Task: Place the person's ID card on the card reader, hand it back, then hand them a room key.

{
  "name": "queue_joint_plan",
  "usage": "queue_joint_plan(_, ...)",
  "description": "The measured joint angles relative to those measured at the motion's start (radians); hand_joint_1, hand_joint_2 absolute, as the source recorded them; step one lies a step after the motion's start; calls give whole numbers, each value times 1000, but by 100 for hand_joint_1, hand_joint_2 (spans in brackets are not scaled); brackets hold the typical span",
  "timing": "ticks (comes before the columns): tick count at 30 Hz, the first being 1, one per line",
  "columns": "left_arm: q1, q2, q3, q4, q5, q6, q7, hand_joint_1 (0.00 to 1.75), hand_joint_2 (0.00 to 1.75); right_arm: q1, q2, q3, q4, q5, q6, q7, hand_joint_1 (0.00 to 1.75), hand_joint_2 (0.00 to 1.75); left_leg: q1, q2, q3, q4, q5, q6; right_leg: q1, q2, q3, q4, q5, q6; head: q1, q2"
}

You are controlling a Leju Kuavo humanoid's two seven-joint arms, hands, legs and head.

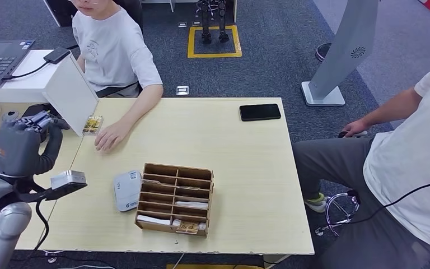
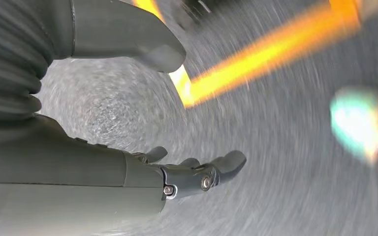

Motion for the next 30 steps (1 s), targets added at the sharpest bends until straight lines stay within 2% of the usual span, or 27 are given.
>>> queue_joint_plan(1, -23, 6, 15, 3, 13, -17, 3, 175, 175, 4, 0, 96, 1, 12, 0, 2, 0, 175, 0, 1, 0, 0, 0, 0, 0, 1, -1, 0, 0, 0, -1, 0)
queue_joint_plan(3, -62, 13, 37, 14, 37, -42, 5, 174, 175, 8, 2, 237, 4, 118, 1, 5, 0, 175, 0, 1, 0, 0, 1, -2, 0, 1, -1, 0, 1, -1, -2, 0)
queue_joint_plan(5, -85, 14, 53, 27, 55, -51, 3, 170, 175, 9, 4, 326, 7, 203, 0, 6, 0, 175, 0, 1, 0, 0, 2, -2, 1, 1, -1, 1, 1, -1, -3, 0)
queue_joint_plan(8, -94, 15, 67, 39, 59, -50, -3, 156, 175, 12, 3, 413, 11, 229, 0, 9, 0, 175, 1, 1, 0, 0, 2, -3, 1, 1, -1, 1, 1, -1, -3, 0)
queue_joint_plan(12, -94, 15, 73, 49, 53, -43, -4, 41, 175, 20, 0, 475, 14, 233, 0, 11, 0, 175, 0, 1, -1, 0, 2, -3, 1, 1, -1, 1, 1, 0, -3, 0)
queue_joint_plan(13, -94, 15, 73, 51, 51, -43, -4, 37, 175, 21, 0, 484, 15, 233, 0, 11, 0, 175, 0, 1, -1, 0, 2, -3, 1, 1, -1, 1, 1, 0, -3, 0)
queue_joint_plan(15, -94, 15, 73, 53, 47, -42, -4, 15, 175, 23, 0, 498, 17, 234, 0, 11, 0, 175, 0, 1, -1, 0, 2, -2, 1, 1, -2, 1, 1, 0, -3, 0)
queue_joint_plan(17, -94, 15, 73, 54, 45, -42, -5, 1, 175, 23, 0, 508, 18, 234, 0, 11, 0, 175, 0, 1, -1, 0, 2, -2, 1, 1, -2, 1, 1, 0, -3, 0)
queue_joint_plan(23, -81, 15, 73, 54, 39, -40, -12, 0, 175, 26, -2, 518, 19, 235, 0, 11, 0, 175, 0, 1, -1, 0, 2, -3, 1, 1, -2, 1, 1, 0, -3, 0)
queue_joint_plan(30, -22, 20, 73, 28, 53, -50, -46, 0, 175, 26, -3, 518, 19, 239, -1, 9, 0, 175, 0, 1, -1, 0, 2, -3, 1, 1, -2, 1, 1, 0, -3, 0)
